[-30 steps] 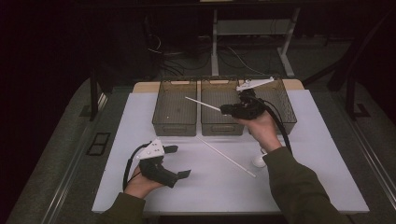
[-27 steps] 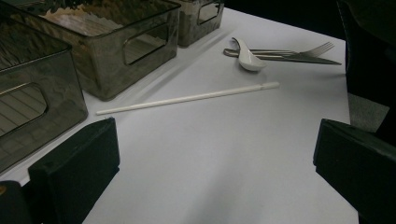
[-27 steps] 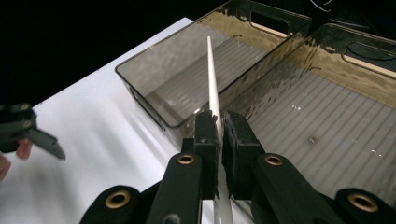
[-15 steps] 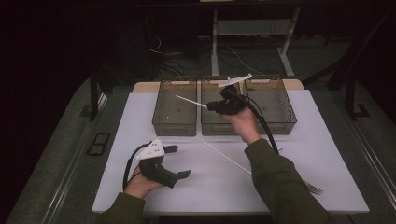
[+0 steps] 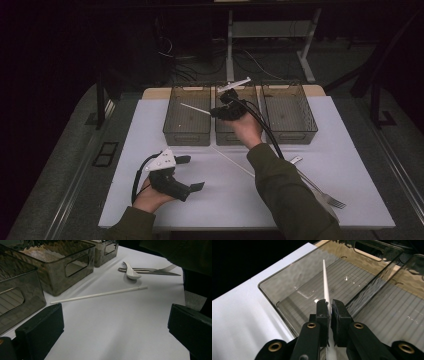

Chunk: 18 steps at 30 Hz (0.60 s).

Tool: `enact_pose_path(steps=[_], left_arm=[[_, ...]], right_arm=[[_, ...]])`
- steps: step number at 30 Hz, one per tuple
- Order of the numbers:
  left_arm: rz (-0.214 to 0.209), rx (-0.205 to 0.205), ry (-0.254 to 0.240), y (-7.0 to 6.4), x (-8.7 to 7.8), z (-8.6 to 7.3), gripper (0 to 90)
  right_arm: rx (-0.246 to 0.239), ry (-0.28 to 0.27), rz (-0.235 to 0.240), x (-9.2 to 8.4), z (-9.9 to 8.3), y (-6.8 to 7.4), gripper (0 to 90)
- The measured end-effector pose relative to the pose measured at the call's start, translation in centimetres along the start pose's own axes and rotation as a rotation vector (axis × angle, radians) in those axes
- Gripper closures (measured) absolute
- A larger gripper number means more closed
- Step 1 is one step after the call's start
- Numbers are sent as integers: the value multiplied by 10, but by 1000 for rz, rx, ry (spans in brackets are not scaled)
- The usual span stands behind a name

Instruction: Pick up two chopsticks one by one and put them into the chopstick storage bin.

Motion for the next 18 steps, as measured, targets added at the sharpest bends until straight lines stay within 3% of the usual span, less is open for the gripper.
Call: enact_pose_path(steps=[18], left_arm=[[-7,8,3,-2,1,1,0]], right_arm=[[-4,72,-41,48,15,17,842]])
Point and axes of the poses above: each handheld gripper's, and its own axes: x roughly forward along the jaws, z roughly out of its top, y roughly to its left, the point moved 1 cm from there along x, roughly forward along the jaws, and after that the axes turned 14 degrees about -z, right-handed, at the moved point
